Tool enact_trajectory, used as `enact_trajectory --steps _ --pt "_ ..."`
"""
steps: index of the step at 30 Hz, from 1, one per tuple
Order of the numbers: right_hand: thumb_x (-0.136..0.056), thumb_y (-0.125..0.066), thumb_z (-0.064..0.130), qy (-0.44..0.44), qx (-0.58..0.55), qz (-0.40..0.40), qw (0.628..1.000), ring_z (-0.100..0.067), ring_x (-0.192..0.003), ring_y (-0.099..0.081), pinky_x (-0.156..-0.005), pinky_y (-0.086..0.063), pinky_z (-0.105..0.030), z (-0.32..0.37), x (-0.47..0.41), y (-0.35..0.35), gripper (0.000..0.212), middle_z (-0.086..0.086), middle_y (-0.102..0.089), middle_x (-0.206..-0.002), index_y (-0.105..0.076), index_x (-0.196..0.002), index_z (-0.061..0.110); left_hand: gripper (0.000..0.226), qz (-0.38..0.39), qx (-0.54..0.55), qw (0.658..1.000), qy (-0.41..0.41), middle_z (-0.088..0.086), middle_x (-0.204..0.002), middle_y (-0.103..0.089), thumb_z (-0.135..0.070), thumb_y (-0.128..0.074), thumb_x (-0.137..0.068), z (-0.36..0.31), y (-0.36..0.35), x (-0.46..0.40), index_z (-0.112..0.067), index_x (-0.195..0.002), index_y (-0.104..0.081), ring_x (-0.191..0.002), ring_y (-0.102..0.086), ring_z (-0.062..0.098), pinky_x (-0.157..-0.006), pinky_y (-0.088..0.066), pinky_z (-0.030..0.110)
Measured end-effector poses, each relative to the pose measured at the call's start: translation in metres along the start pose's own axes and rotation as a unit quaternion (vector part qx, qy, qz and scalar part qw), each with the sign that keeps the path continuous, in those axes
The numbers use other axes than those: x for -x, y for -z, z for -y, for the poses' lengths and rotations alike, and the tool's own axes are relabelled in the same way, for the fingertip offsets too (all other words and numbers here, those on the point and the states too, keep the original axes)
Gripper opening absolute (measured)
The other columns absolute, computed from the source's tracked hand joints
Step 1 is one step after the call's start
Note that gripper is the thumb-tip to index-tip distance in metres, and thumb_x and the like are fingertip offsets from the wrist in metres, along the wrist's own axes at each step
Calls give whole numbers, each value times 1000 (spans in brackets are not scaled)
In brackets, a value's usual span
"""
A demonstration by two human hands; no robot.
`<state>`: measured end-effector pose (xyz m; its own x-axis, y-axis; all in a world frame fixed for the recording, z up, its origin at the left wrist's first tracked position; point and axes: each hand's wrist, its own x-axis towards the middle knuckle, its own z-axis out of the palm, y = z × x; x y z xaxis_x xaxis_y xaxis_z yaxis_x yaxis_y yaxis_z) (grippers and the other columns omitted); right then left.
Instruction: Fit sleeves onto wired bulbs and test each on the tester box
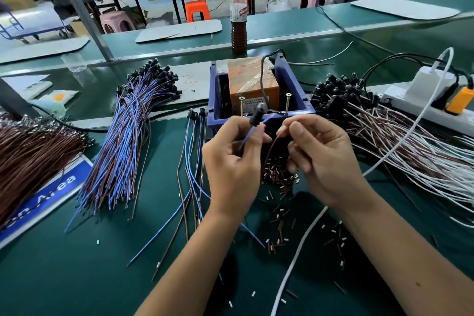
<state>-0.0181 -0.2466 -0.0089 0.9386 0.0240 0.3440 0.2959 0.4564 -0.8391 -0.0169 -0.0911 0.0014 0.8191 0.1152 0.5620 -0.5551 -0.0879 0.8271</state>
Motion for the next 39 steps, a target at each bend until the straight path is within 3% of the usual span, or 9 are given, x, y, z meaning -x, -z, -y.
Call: enact_trajectory --steps 2,5,9,13,17,22,26,33,39 --pt "-101 -63 16 17 -3 -16 1000 -8 -41 -42 -46 -47 -25 2 -1 2 11 -16 -74 -108 -72 -100 10 20 -81 -42 996 -24 -2 -69 -68 -19 -62 -103 1 1 -1 -13 -84 -66 -48 -47 9 -48 -33 26" --pt "-104 -61 8 59 105 -89 989 -12 -39 -41 -43 -44 -26 1 -3 2 9 -16 -76 -100 -70 -103 7 6 -142 -54 988 -34 -8 -70 -72 -19 -59 -104 2 0 -2 -18 -99 -61 -54 -63 15 -55 -40 21" --pt "-101 -69 15 121 273 -187 936 -16 -46 -57 -45 -49 -27 -5 -3 -3 8 -4 -77 -86 -70 -107 11 6 -147 -43 988 -8 -6 -71 -74 -16 -60 -104 2 -2 -3 -23 -104 -61 -53 -61 29 -52 -37 18" --pt "-100 -66 15 196 374 -242 874 -11 -75 -72 -64 -54 -18 -7 -4 -11 10 10 -73 -84 -75 -103 17 5 -156 -39 987 27 -4 -71 -75 -17 -61 -104 4 -1 -5 -20 -101 -64 -50 -55 20 -52 -37 18" --pt "-99 -66 14 223 425 -250 841 -11 -73 -70 -63 -59 -33 -9 -10 -17 12 8 -73 -83 -78 -99 12 8 -151 -31 988 29 -4 -71 -75 -17 -62 -103 7 -2 -4 -22 -98 -64 -61 -64 33 -58 -45 19" --pt "-99 -66 13 239 441 -247 829 -10 -75 -71 -65 -59 -34 -10 -10 -17 15 5 -76 -87 -80 -103 9 6 -141 -23 989 27 -6 -71 -75 -21 -61 -102 11 -4 -3 -24 -101 -67 -66 -69 17 -65 -47 18" --pt "-99 -65 12 239 444 -242 829 -9 -79 -72 -68 -60 -33 -9 -10 -18 17 3 -76 -91 -80 -106 8 9 -139 -14 990 35 -3 -72 -76 -21 -61 -102 12 -4 -3 -25 -103 -69 -65 -68 23 -65 -50 18" --pt "-99 -65 9 242 447 -236 828 -9 -78 -71 -66 -59 -34 -8 -8 -18 16 1 -76 -89 -79 -105 6 9 -139 -8 989 39 -3 -68 -73 -14 -61 -103 10 -6 -3 -17 -104 -69 -67 -72 19 -74 -53 23" --pt "-100 -64 10 241 447 -229 831 -10 -77 -71 -64 -59 -36 -8 -7 -18 16 2 -75 -88 -78 -106 7 9 -141 -7 989 37 1 -67 -72 -12 -61 -102 9 -4 -3 -14 -104 -70 -64 -70 22 -68 -54 24"
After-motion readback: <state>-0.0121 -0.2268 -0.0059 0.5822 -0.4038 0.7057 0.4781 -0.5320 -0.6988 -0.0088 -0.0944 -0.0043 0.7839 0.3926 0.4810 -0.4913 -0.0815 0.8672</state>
